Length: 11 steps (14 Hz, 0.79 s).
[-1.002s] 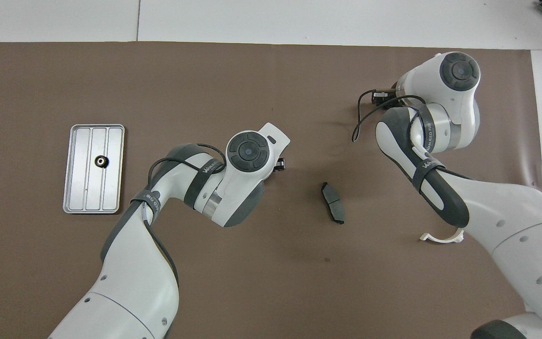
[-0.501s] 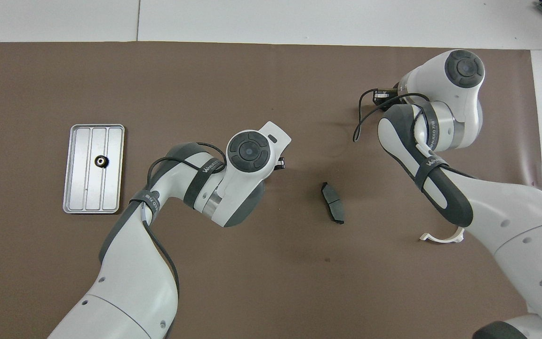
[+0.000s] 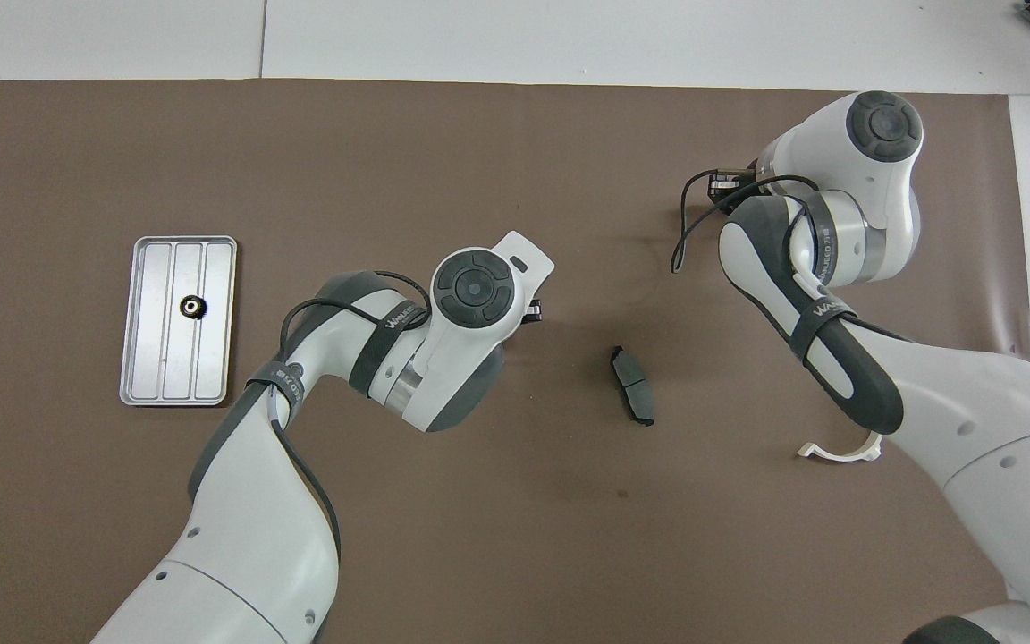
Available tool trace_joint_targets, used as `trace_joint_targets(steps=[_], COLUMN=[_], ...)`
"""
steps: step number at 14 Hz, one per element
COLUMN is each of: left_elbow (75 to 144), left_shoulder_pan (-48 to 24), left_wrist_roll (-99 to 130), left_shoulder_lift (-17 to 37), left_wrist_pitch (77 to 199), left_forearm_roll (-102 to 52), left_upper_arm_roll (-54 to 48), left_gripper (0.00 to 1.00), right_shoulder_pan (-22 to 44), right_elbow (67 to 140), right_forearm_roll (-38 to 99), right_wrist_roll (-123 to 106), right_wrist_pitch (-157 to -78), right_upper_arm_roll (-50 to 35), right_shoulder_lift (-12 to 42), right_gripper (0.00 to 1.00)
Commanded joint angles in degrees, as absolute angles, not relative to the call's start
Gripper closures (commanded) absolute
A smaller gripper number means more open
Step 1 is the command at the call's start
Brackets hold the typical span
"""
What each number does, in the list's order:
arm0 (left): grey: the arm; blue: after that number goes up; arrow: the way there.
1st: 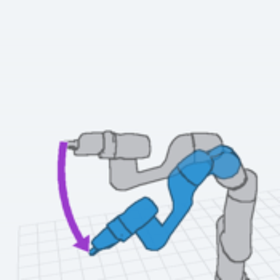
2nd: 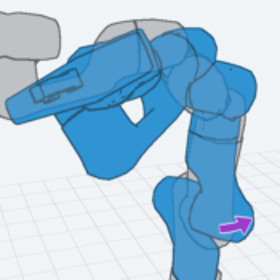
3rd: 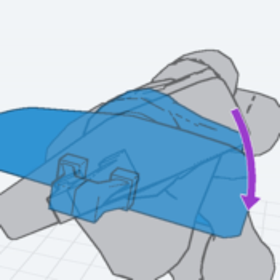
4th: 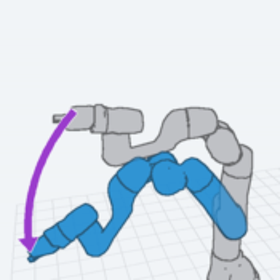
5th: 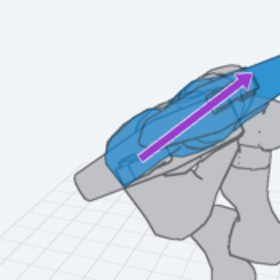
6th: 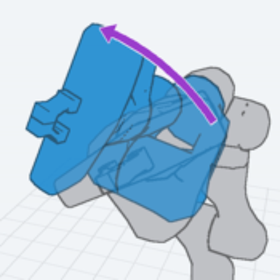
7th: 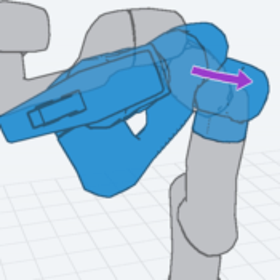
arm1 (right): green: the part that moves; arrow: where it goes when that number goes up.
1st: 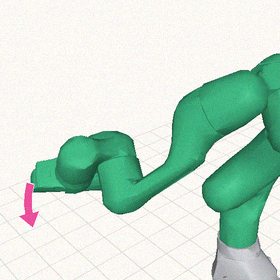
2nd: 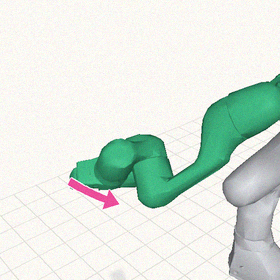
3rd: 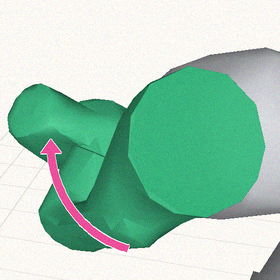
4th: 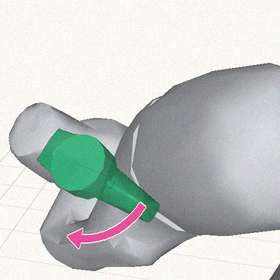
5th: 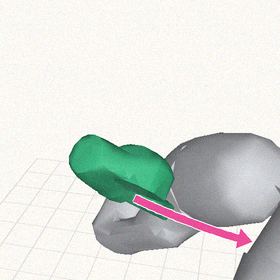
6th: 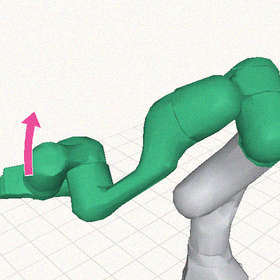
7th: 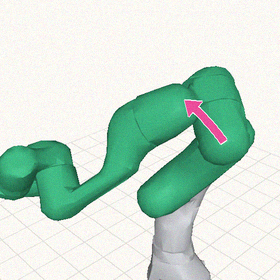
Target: Pick bearing gear from pile to tray
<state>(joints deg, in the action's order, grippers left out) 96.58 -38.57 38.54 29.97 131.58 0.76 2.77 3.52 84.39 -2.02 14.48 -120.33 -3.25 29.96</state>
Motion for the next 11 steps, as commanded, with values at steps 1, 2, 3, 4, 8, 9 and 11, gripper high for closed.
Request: trace_joint_targets(steps=[1,2,3,4,8,9,11], left_elbow=[91.51,91.15,91.58,91.84,94.99,97.18,100.18], left_shoulder_pan=[-32.98,-30.87,-27.89,-24.99,-14.61,-12.24,-8.02], left_wrist_roll=[36.49,32.12,28.69,25.09,9.08,4.88,-4.35], left_shoulder_lift=[29.88,29.27,28.14,27.08,22.25,21.11,19.69], left_wrist_pitch=[124.39,123.32,122.96,122.18,117.25,117.51,117.25], left_forearm_roll=[1.58,0.97,0.18,-0.78,-5.09,-5.18,-5.19], left_upper_arm_roll=[2.55,2.55,2.46,2.37,2.55,2.55,2.72], left_gripper=[1.00,1.00,1.00,1.00,1.00,1.00,1.00], right_shoulder_pan=[3.78,5.00,5.79,7.63,15.10,17.55,21.25], right_elbow=[86.22,87.00,88.06,89.02,90.26,90.96,91.32], right_forearm_roll=[-1.14,-1.14,-1.14,-1.14,-1.14,-1.14,-1.14], right_wrist_roll=[16.25,17.91,19.58,22.38,35.74,39.51,45.76], right_wrist_pitch=[-118.66,-118.30,-118.74,-119.35,-122.51,-124.26,-127.25], right_upper_arm_roll=[-3.95,-4.13,-4.13,-4.13,-4.13,-4.13,-4.13], right_shoulder_lift=[27.69,27.34,26.81,26.46,26.45,26.80,27.94], right_gripper=[1.00,1.00,1.00,1.00,1.00,1.00,1.00])
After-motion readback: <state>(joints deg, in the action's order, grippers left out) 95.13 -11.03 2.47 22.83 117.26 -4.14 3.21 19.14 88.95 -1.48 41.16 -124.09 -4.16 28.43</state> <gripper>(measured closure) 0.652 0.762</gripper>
